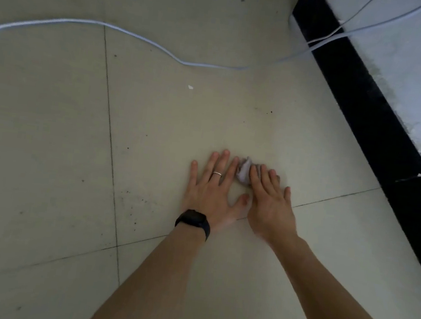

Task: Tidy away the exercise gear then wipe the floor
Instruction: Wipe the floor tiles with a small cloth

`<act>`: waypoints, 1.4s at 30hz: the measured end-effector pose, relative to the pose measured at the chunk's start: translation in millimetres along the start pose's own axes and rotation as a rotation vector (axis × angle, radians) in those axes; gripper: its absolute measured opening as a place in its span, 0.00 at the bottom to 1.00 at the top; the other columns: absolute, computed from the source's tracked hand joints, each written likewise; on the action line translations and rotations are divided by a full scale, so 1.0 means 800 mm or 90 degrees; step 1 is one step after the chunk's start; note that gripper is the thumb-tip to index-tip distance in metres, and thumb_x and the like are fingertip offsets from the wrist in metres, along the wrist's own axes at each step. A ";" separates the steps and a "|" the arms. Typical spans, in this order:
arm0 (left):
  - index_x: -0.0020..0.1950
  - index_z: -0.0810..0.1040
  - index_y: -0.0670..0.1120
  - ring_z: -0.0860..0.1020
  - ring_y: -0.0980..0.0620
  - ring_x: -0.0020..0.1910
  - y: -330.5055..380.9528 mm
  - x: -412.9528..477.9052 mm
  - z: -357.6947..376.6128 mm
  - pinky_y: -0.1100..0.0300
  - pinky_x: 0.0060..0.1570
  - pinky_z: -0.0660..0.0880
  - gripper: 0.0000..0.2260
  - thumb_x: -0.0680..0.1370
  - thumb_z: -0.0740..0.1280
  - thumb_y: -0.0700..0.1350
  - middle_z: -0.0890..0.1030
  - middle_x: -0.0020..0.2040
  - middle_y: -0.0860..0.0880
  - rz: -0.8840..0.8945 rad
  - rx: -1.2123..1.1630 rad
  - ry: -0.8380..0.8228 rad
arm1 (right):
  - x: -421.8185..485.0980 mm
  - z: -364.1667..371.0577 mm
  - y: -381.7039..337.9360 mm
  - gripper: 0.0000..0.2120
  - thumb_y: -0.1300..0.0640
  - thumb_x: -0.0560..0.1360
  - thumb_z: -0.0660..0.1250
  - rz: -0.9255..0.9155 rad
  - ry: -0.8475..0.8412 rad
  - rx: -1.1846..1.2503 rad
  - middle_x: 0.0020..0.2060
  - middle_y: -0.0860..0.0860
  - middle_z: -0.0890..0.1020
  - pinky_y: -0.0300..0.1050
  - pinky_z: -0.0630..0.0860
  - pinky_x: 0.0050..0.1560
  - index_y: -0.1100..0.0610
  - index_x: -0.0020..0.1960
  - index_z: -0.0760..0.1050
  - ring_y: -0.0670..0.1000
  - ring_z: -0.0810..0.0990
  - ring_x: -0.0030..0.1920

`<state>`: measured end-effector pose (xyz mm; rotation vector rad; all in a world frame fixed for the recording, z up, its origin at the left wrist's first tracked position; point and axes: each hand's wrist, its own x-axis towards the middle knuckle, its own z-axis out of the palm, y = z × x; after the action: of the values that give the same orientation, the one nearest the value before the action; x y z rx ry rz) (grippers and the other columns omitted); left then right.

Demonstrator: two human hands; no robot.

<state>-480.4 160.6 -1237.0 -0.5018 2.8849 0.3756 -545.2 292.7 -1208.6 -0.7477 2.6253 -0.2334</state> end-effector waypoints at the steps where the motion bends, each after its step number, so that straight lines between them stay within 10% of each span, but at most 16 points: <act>1: 0.80 0.36 0.55 0.33 0.53 0.78 -0.001 -0.001 -0.005 0.40 0.75 0.35 0.36 0.78 0.45 0.69 0.34 0.80 0.54 0.003 0.000 -0.015 | -0.005 0.004 -0.003 0.31 0.54 0.83 0.50 0.007 -0.003 -0.007 0.80 0.46 0.41 0.57 0.42 0.77 0.47 0.80 0.37 0.49 0.39 0.79; 6: 0.81 0.42 0.53 0.36 0.55 0.79 -0.075 -0.008 -0.066 0.47 0.77 0.39 0.31 0.83 0.52 0.60 0.37 0.80 0.55 0.023 -0.108 -0.068 | -0.005 0.006 -0.014 0.36 0.61 0.79 0.50 0.070 -0.012 -0.028 0.80 0.44 0.38 0.59 0.41 0.77 0.45 0.80 0.35 0.49 0.38 0.79; 12: 0.80 0.35 0.52 0.35 0.48 0.79 -0.287 -0.054 -0.098 0.42 0.77 0.38 0.27 0.84 0.41 0.58 0.33 0.80 0.50 -0.309 -0.037 -0.052 | 0.008 0.006 -0.029 0.38 0.61 0.78 0.51 0.138 -0.034 -0.080 0.80 0.45 0.37 0.60 0.39 0.77 0.46 0.80 0.34 0.50 0.37 0.79; 18: 0.78 0.30 0.57 0.33 0.46 0.78 -0.328 -0.057 -0.091 0.41 0.76 0.39 0.27 0.82 0.38 0.61 0.29 0.78 0.52 -0.292 -0.071 -0.120 | 0.078 -0.015 -0.088 0.34 0.60 0.80 0.50 0.197 -0.039 -0.029 0.80 0.50 0.39 0.62 0.39 0.77 0.49 0.81 0.37 0.54 0.37 0.79; 25: 0.75 0.25 0.57 0.28 0.46 0.76 -0.327 -0.049 -0.090 0.39 0.75 0.35 0.27 0.82 0.36 0.61 0.24 0.75 0.51 -0.321 -0.101 -0.159 | 0.090 0.029 -0.212 0.37 0.59 0.79 0.53 -0.242 -0.036 -0.119 0.79 0.44 0.37 0.61 0.35 0.76 0.44 0.80 0.35 0.47 0.34 0.78; 31: 0.75 0.26 0.57 0.27 0.46 0.76 -0.326 -0.051 -0.086 0.39 0.73 0.32 0.26 0.82 0.36 0.60 0.24 0.75 0.51 -0.315 -0.122 -0.143 | 0.156 -0.006 -0.164 0.34 0.61 0.79 0.53 0.143 0.048 -0.001 0.81 0.50 0.46 0.69 0.44 0.74 0.49 0.81 0.44 0.53 0.43 0.80; 38: 0.76 0.26 0.58 0.28 0.46 0.76 -0.325 -0.052 -0.089 0.39 0.73 0.32 0.26 0.83 0.37 0.60 0.24 0.76 0.52 -0.317 -0.134 -0.141 | 0.055 0.046 -0.220 0.42 0.62 0.75 0.58 -0.297 -0.034 -0.072 0.79 0.45 0.39 0.59 0.36 0.77 0.44 0.80 0.39 0.48 0.35 0.78; 42: 0.76 0.27 0.58 0.29 0.46 0.76 -0.324 -0.053 -0.084 0.39 0.73 0.32 0.26 0.83 0.37 0.60 0.25 0.76 0.52 -0.312 -0.130 -0.126 | 0.073 0.019 -0.161 0.35 0.61 0.79 0.53 0.052 0.025 -0.050 0.81 0.46 0.44 0.67 0.40 0.75 0.43 0.80 0.42 0.48 0.42 0.80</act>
<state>-359.2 -81.5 -1218.9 -1.1046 2.4360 0.5968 -523.8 151.9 -1208.0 -0.6663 2.7090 -0.1235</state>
